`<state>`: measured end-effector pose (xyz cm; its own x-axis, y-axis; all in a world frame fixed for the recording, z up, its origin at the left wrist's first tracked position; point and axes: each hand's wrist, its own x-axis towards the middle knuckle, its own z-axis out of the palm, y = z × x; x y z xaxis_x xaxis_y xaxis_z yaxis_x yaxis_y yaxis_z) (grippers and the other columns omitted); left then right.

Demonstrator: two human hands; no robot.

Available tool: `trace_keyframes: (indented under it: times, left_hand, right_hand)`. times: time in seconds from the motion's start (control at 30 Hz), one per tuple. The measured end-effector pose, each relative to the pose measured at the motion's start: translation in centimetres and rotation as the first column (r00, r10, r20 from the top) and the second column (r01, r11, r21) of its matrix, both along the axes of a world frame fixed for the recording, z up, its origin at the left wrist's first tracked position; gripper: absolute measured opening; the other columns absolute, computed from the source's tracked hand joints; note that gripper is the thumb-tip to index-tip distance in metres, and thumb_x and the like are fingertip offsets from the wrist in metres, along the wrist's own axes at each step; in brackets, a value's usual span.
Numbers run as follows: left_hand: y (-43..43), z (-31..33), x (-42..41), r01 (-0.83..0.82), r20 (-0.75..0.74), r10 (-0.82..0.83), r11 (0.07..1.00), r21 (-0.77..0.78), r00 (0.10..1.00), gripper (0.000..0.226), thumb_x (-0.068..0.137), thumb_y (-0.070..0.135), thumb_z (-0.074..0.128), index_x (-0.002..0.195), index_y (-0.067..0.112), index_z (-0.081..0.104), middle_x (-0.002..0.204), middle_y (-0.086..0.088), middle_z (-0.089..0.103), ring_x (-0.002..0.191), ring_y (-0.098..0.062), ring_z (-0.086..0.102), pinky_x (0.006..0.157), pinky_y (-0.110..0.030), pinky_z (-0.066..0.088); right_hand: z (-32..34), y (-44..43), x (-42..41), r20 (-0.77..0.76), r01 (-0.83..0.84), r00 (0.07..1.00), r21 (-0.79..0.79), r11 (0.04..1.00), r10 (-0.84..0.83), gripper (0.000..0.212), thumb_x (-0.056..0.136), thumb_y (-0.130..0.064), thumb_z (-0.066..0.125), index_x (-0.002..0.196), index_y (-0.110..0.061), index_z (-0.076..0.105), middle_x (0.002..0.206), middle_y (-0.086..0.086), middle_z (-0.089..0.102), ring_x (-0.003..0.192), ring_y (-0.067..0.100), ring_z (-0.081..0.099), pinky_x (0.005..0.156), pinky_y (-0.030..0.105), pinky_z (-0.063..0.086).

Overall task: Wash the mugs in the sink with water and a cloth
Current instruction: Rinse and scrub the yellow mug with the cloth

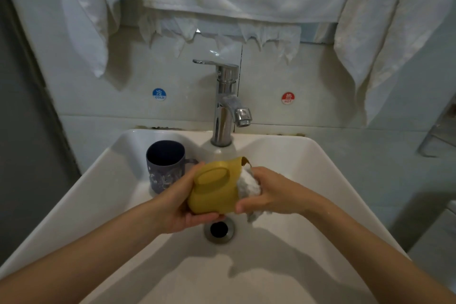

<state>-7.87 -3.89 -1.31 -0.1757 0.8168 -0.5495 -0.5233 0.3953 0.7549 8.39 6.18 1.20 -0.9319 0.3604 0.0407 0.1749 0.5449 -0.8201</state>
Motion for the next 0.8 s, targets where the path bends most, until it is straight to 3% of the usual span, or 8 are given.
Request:
trace_keyframes:
  times: [0.1, 0.2, 0.3, 0.4, 0.5, 0.6, 0.7, 0.8]
  left_hand:
    - [0.3, 0.0, 0.2, -0.073, -0.132, 0.088, 0.991, 0.109, 0.987, 0.035, 0.085, 0.055, 0.05, 0.099, 0.025, 0.06, 0.106, -0.014, 0.064, 0.089, -0.032, 0.066, 0.064, -0.04, 0.059]
    - [0.6, 0.6, 1.1, -0.12, -0.304, 0.205, 0.954, 0.275, 0.93, 0.02, 0.09, 0.051, 0.044, 0.097, 0.034, 0.051, 0.108, -0.006, 0.056, 0.097, -0.028, 0.061, 0.066, -0.042, 0.058]
    - [0.6, 0.9, 1.3, -0.138, -0.341, 0.252, 0.936, 0.325, 0.905, 0.013, 0.09, 0.049, 0.043, 0.093, 0.037, 0.046, 0.106, -0.002, 0.054, 0.098, -0.027, 0.059, 0.064, -0.04, 0.059]
    - [0.4, 0.5, 0.8, -0.116, -0.251, 0.162, 0.975, 0.188, 0.954, 0.026, 0.088, 0.053, 0.047, 0.1, 0.032, 0.052, 0.107, -0.008, 0.059, 0.096, -0.029, 0.062, 0.07, -0.044, 0.058]
    - [0.0, 0.5, 0.4, -0.047, -0.072, 0.044, 0.998, -0.043, 0.996, 0.048, 0.072, 0.055, 0.064, 0.103, 0.019, 0.058, 0.104, -0.017, 0.063, 0.079, -0.036, 0.067, 0.052, -0.04, 0.058]
    - [0.1, 0.7, -0.1, 0.078, 0.081, -0.067, 0.988, -0.131, 0.994, 0.078, 0.047, 0.052, 0.072, 0.111, 0.009, 0.058, 0.106, -0.023, 0.064, 0.067, -0.043, 0.067, 0.042, -0.037, 0.056]
    - [0.2, 0.5, -0.1, 0.144, 0.094, -0.136, 0.985, -0.095, 0.986, 0.079, 0.053, 0.059, 0.065, 0.115, 0.011, 0.057, 0.11, -0.024, 0.064, 0.077, -0.045, 0.067, 0.046, -0.042, 0.057]
    - [0.3, 0.1, 0.4, 0.025, -0.033, -0.025, 1.0, 0.004, 0.999, 0.06, 0.071, 0.062, 0.057, 0.115, 0.021, 0.054, 0.117, -0.018, 0.061, 0.093, -0.041, 0.066, 0.049, -0.039, 0.058]
  right_hand:
    - [-0.2, 0.0, -0.2, 0.004, 0.092, 0.996, 0.068, 0.993, -0.093, 0.026, 0.075, -0.022, 0.076, 0.08, -0.028, 0.051, 0.073, -0.013, 0.056, 0.062, -0.005, 0.055, 0.061, 0.012, 0.045]
    - [-0.1, 0.5, -0.2, -0.102, 0.204, 0.968, -0.225, 0.953, -0.231, 0.025, 0.075, -0.021, 0.073, 0.091, -0.025, 0.053, 0.087, -0.004, 0.062, 0.078, 0.002, 0.061, 0.07, 0.015, 0.049]
    - [-0.3, 0.8, -0.4, -0.109, 0.175, 0.963, -0.45, 0.876, -0.248, 0.058, 0.057, -0.029, 0.076, 0.108, -0.024, 0.05, 0.109, 0.002, 0.062, 0.102, 0.019, 0.061, 0.089, 0.03, 0.052]
    - [-0.5, 0.4, -0.4, -0.072, 0.129, 0.987, -0.193, 0.973, -0.145, 0.049, 0.062, -0.023, 0.085, 0.101, -0.025, 0.055, 0.093, -0.01, 0.065, 0.086, 0.003, 0.063, 0.074, 0.017, 0.05]
    - [-0.5, 0.1, -0.2, 0.06, 0.004, 0.998, 0.145, 0.989, -0.013, 0.04, 0.07, -0.016, 0.082, 0.088, -0.035, 0.051, 0.079, -0.025, 0.059, 0.072, -0.008, 0.057, 0.066, 0.009, 0.045]
    - [-0.3, 0.4, 0.0, 0.127, -0.022, 0.992, 0.255, 0.967, -0.011, 0.037, 0.071, -0.02, 0.081, 0.081, -0.036, 0.049, 0.078, -0.022, 0.056, 0.067, -0.005, 0.056, 0.068, 0.012, 0.048]
    - [0.4, 0.8, 0.3, 0.074, 0.079, 0.994, 0.065, 0.995, -0.083, 0.029, 0.07, -0.02, 0.081, 0.084, -0.025, 0.056, 0.078, -0.009, 0.064, 0.064, 0.003, 0.062, 0.064, 0.025, 0.056]
    - [0.7, 1.0, 0.6, 0.017, 0.223, 0.973, -0.314, 0.923, -0.229, 0.029, 0.074, -0.019, 0.076, 0.093, -0.025, 0.055, 0.089, -0.005, 0.064, 0.077, 0.008, 0.064, 0.063, 0.018, 0.053]
